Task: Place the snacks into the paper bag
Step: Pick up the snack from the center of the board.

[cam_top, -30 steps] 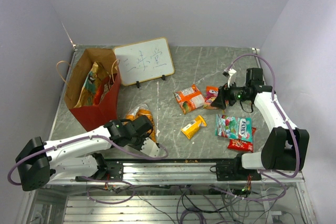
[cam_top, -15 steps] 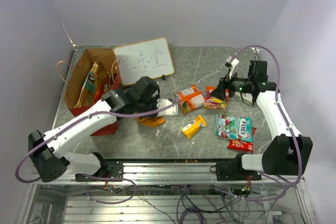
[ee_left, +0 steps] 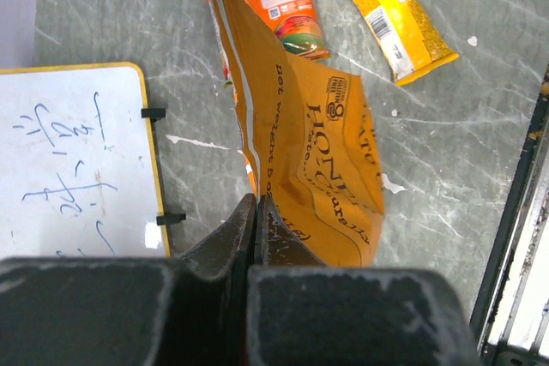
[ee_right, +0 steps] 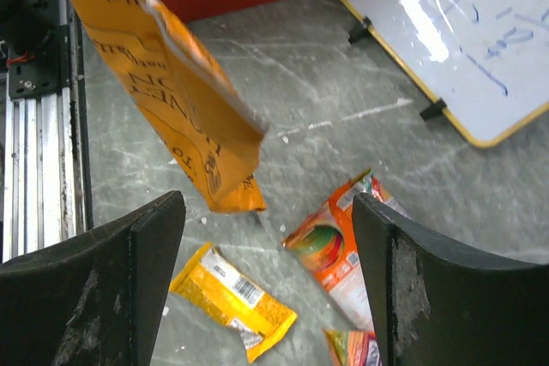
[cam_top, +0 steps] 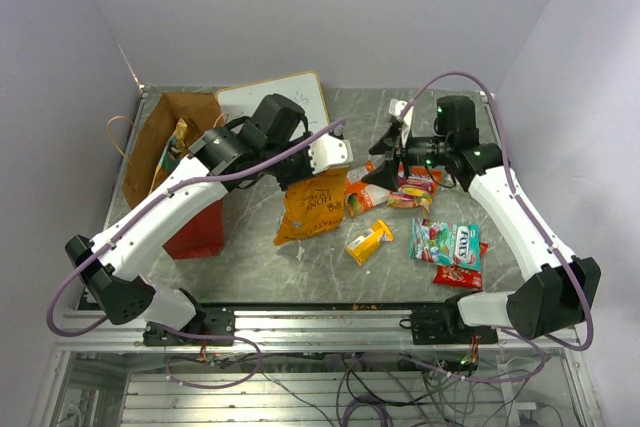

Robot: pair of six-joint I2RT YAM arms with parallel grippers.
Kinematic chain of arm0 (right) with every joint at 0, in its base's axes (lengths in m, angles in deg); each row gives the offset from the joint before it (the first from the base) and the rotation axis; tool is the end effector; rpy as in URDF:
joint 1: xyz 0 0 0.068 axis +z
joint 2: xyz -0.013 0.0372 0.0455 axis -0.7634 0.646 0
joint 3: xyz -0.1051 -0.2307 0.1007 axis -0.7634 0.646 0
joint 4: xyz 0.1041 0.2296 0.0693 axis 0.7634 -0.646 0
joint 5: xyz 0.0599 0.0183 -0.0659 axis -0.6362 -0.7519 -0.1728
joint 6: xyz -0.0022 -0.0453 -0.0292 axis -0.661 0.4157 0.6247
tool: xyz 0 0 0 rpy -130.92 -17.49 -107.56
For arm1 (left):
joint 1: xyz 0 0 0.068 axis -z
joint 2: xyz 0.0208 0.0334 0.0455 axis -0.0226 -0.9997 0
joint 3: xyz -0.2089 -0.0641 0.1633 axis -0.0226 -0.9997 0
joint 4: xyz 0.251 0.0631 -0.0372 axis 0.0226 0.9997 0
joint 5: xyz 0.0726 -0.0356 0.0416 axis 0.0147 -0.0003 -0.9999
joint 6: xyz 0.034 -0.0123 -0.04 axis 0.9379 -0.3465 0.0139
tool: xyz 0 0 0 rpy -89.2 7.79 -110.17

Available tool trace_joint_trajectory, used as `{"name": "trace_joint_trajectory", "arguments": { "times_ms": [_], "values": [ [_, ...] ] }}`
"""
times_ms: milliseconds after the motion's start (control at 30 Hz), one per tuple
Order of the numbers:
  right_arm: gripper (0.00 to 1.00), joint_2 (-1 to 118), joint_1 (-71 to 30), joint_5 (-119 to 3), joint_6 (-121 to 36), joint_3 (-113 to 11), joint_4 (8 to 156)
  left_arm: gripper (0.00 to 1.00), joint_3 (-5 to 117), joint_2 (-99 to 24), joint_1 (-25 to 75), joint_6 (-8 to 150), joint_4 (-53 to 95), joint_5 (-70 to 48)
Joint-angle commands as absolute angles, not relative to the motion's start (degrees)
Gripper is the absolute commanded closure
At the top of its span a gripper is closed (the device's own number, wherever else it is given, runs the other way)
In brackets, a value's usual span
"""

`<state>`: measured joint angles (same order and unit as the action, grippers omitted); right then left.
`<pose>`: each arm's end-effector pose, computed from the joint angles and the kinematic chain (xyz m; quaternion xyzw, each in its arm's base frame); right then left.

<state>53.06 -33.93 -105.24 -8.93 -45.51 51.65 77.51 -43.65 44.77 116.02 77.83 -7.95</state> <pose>0.2614 0.1044 0.3503 -0.4802 0.6629 0.3693 0.4400 0.1963 -0.2137 0.4085 0.6140 0.6772 -0.1308 0.3839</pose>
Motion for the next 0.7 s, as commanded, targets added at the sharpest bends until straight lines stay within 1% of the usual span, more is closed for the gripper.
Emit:
{"name": "trace_joint_trajectory", "arguments": {
  "times_ms": [0,100,200,400,667],
  "values": [
    [0.2,56.0,-31.3,-104.3,-7.6,-50.3,53.9,0.93,78.1,-41.0,44.6,119.9,76.0,-2.3],
    [0.17,58.4,-30.4,-107.5,-7.6,-52.2,52.5,0.93,77.4,-40.1,44.7,120.3,74.1,-1.3],
    [0.16,59.5,-28.3,-109.3,-7.5,-52.1,52.1,0.93,80.8,-41.8,44.7,118.8,74.8,-0.3],
    [0.17,57.3,-26.8,-113.5,-11.3,-47.5,58.2,0.93,84.0,-43.5,44.7,114.2,73.1,-0.2],
    [0.18,54.6,-26.4,-114.5,-12.0,-41.3,63.1,0.93,91.2,-46.3,44.5,108.3,72.8,2.0]
  ]
}}
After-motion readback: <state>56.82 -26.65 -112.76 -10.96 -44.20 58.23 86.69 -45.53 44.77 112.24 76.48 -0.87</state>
